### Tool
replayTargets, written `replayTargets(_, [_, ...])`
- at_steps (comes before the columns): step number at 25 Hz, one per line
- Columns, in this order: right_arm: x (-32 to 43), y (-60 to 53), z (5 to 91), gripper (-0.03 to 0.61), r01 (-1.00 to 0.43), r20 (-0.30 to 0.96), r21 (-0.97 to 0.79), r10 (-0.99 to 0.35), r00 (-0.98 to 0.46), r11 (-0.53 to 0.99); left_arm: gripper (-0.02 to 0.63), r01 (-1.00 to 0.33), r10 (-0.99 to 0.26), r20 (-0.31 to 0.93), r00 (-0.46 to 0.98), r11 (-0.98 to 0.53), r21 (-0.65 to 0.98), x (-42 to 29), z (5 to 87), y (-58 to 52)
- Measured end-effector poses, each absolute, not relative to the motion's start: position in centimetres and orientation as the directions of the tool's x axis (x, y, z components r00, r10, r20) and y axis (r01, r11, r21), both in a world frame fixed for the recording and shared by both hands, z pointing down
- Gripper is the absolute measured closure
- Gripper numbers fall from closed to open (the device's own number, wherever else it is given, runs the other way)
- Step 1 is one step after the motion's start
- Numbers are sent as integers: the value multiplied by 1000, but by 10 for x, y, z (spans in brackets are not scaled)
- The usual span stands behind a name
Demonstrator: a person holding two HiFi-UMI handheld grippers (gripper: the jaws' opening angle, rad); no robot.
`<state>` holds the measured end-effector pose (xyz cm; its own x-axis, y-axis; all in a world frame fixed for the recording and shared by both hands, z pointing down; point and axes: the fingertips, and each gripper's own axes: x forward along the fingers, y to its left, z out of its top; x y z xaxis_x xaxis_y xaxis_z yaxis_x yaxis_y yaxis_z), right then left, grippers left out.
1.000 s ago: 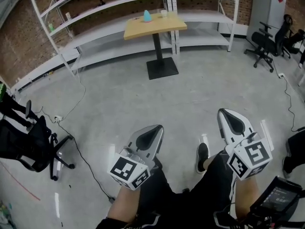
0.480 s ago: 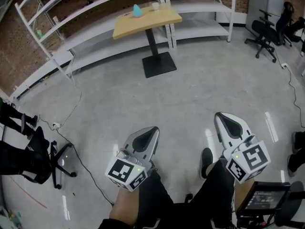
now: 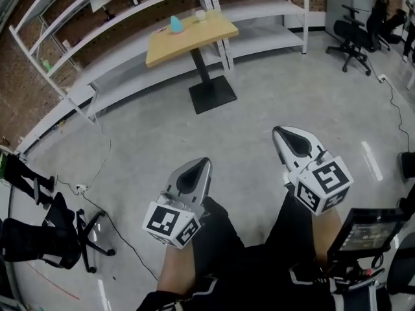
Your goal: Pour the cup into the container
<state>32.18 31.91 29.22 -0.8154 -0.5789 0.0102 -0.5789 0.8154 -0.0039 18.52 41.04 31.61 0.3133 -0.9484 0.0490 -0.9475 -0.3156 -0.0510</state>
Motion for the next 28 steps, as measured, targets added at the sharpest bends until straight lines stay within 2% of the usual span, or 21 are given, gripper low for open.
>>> replayTargets(13, [201,204,293,577,-498,38,37,-499,-866,866,612,-974,-974,15,226,-226,-9,76,329,308])
replayTargets(28, [142,-27,288,577,-536,15,-13,-536,-844,844,612,-980,-980,50,195,-197,-28,-11,322,82])
